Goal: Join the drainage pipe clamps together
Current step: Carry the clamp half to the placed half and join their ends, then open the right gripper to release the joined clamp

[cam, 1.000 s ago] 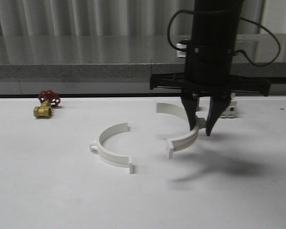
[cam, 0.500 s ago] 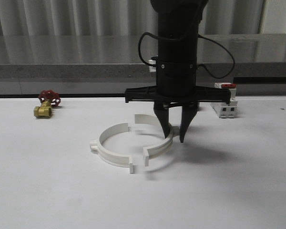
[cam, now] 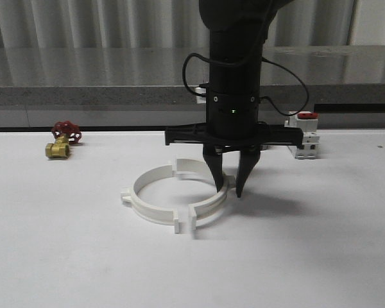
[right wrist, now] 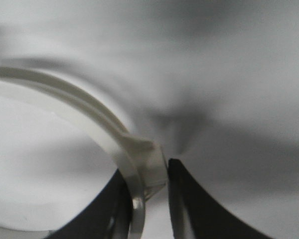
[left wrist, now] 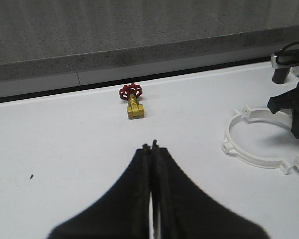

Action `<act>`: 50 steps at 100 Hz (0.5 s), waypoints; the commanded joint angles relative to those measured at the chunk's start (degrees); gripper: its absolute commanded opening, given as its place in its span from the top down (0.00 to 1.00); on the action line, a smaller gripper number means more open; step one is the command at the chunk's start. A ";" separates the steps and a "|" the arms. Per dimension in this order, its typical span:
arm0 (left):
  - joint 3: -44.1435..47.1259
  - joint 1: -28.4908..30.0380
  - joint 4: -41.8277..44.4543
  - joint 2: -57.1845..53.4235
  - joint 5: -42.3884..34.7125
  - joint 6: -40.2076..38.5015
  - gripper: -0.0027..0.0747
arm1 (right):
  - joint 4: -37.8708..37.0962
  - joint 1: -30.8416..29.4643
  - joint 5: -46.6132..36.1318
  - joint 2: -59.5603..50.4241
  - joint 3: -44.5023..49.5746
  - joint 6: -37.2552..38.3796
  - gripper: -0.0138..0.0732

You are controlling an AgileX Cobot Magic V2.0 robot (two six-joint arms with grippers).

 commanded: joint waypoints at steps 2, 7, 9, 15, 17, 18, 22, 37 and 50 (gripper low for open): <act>-1.54 0.17 -0.76 0.43 -4.16 -0.14 0.99 | 0.74 0.15 -0.44 -2.32 -2.16 -0.46 0.63; -1.54 0.17 -0.76 0.43 -4.16 -0.14 0.99 | 0.90 0.15 -0.44 -1.78 -2.62 -0.46 0.63; -1.54 0.17 -0.76 0.43 -4.16 -0.14 0.99 | 0.90 0.15 -0.44 -1.61 -2.80 -0.46 0.63; -1.54 0.17 -0.76 0.43 -4.16 -0.14 0.99 | 0.90 0.15 -0.48 -1.25 -3.14 -0.26 0.63; -1.54 0.17 -0.76 0.43 -4.16 -0.14 0.99 | 0.90 0.15 -0.56 -1.25 -3.14 -0.03 0.63; -1.54 0.17 -0.76 0.43 -4.16 -0.14 0.99 | 0.90 0.15 -0.56 -1.25 -3.14 0.09 0.63; -1.54 0.17 -0.76 0.43 -4.16 -0.14 0.99 | 0.84 0.15 -0.61 -1.25 -3.14 0.96 0.63; -1.54 0.17 -0.76 0.43 -4.16 -0.14 0.99 | 0.84 0.15 -1.00 -1.25 -3.14 1.27 0.57; -1.54 0.17 -0.76 0.43 -4.16 -0.14 0.99 | 0.84 0.15 -2.59 -1.25 -3.14 1.27 0.35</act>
